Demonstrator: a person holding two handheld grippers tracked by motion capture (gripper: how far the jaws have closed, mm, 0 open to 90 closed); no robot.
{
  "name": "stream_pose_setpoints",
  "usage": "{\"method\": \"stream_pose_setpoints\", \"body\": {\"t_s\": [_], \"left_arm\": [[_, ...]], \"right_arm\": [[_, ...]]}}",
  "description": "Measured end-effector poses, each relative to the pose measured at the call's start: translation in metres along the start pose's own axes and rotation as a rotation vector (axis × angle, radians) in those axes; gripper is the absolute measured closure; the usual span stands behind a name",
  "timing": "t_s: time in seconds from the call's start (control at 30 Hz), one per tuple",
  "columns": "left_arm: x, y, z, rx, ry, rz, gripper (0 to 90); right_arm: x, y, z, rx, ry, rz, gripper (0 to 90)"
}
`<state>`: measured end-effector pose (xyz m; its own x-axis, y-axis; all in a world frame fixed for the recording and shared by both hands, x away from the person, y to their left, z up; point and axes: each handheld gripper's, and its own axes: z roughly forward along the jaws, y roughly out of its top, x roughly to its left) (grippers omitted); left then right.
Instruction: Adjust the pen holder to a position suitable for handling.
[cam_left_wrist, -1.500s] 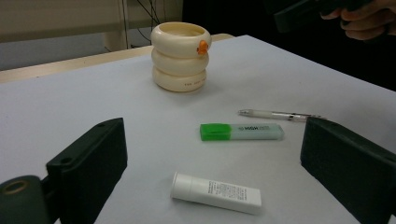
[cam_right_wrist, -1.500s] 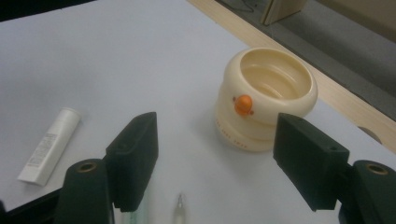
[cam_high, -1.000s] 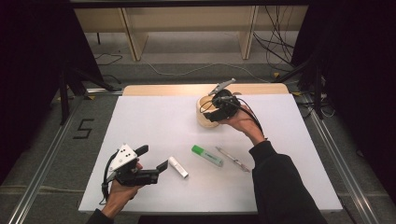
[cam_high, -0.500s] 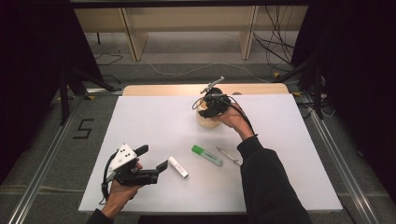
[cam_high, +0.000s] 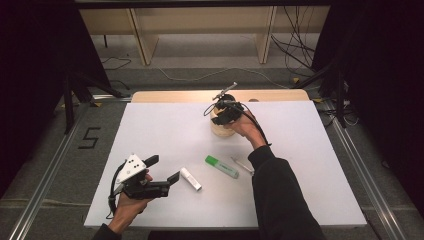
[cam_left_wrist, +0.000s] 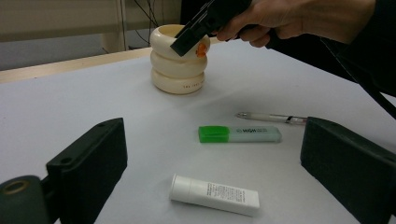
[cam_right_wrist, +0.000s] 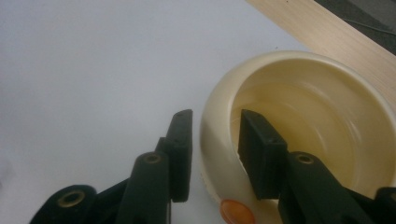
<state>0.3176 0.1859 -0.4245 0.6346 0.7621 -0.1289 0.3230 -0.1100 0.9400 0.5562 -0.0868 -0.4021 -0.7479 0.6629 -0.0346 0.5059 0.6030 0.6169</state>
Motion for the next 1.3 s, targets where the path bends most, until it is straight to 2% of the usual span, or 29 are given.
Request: {"method": "stream_pose_setpoints", "body": {"t_s": [0.17,0.3,0.73,0.97,1.3], "left_arm": [[0.0,0.0,0.0,0.0,0.002,0.003,6.7],[0.0,0.0,0.0,-0.001,0.001,-0.002,6.8],[0.0,0.0,0.0,-0.007,0.002,-0.009,6.7],[0.0,0.0,0.0,-0.007,0.002,-0.009,6.7],[0.001,0.001,0.0,-0.007,0.004,-0.009,6.7]], "right_arm": [[0.0,0.001,0.001,-0.003,-0.007,0.005,70.7],[-0.001,0.001,0.001,-0.008,0.021,0.003,75.3],[0.003,0.003,0.004,-0.016,0.089,0.032,78.8],[0.01,0.005,0.006,-0.038,0.143,0.053,78.4],[0.028,0.015,0.011,-0.041,0.176,0.056,78.5]]}}
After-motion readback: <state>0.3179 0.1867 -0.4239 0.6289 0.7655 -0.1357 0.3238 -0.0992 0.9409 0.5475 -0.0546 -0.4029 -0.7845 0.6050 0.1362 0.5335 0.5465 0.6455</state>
